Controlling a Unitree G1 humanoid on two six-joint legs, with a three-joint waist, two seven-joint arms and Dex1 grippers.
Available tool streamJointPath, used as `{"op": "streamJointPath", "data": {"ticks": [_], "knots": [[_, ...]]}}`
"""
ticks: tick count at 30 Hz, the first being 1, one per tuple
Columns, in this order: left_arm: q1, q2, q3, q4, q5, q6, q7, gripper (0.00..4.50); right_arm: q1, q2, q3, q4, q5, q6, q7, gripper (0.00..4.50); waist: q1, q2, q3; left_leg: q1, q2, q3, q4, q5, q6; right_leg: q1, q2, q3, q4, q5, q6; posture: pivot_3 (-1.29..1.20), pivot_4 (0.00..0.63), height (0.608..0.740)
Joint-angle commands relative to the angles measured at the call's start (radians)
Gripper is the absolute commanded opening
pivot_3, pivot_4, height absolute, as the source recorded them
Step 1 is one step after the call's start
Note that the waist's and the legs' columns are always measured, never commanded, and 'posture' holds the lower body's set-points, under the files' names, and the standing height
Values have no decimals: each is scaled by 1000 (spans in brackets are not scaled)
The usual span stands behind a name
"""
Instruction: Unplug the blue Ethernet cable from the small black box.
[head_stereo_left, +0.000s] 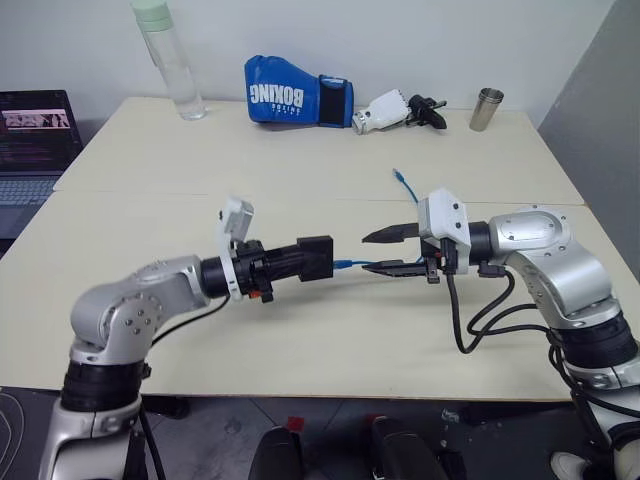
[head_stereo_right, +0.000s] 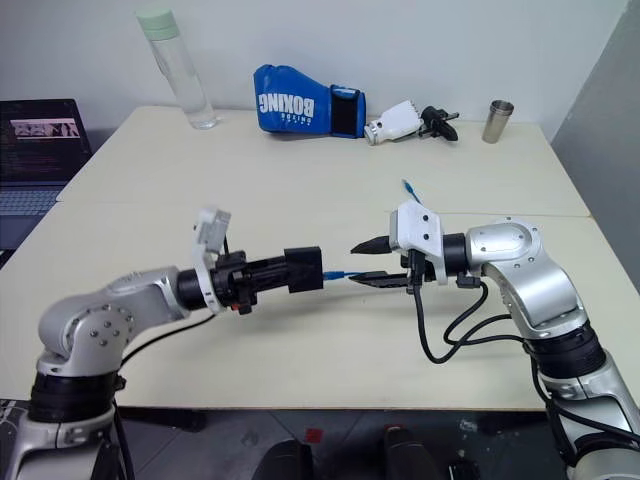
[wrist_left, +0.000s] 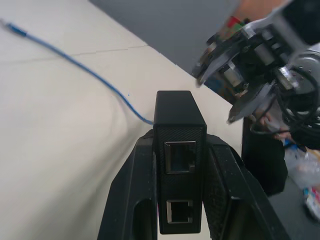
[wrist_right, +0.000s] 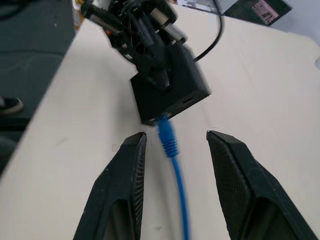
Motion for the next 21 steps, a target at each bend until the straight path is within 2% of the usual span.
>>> {"op": "streamJointPath", "data": {"ticks": [1, 4, 11, 12, 15, 21], "knots": [[-82, 50, -29, 29, 25, -24, -127, 779, -16, 1, -38, -60, 109, 172, -29, 2012, 0, 0, 0, 0, 0, 0, 0, 0, 0, 0, 0, 0, 0, 0, 0, 0, 150, 740], [-127, 82, -70, 51, 70, -45, -205, 779, -51, 10, -28, -62, 142, 245, -44, 2012, 0, 0, 0, -1, 0, 0, 0, 0, 0, -1, 0, 0, -1, 0, 0, 0, 150, 740], [-144, 87, -98, 62, 134, -74, -260, 779, -87, -15, -46, -71, 213, 314, -8, 2012, -1, 0, 0, -2, 0, 0, 0, 0, 0, -1, 0, -1, -2, 0, 0, 0, 150, 740], [-142, 85, -98, 56, 136, -73, -261, 779, -92, -17, -45, -70, 216, 322, -11, 2372, -1, 0, 0, -2, 0, 0, 0, 0, 0, -1, 0, -1, -2, 0, 0, 0, 150, 740], [-141, 73, -97, 40, 140, -70, -260, 779, -120, 9, -27, -59, 222, 363, -48, 2946, -1, 0, 0, -2, 0, 0, 0, 0, 1, -1, 0, 0, -2, 0, 0, 0, 150, 740], [-145, 73, -98, 32, 147, -71, -271, 779, -191, 69, 32, 7, 195, 409, -89, 2950, -2, 0, 0, -2, 0, 0, -1, 0, 1, -2, 0, 0, -1, 0, 0, 0, 150, 740]]}}
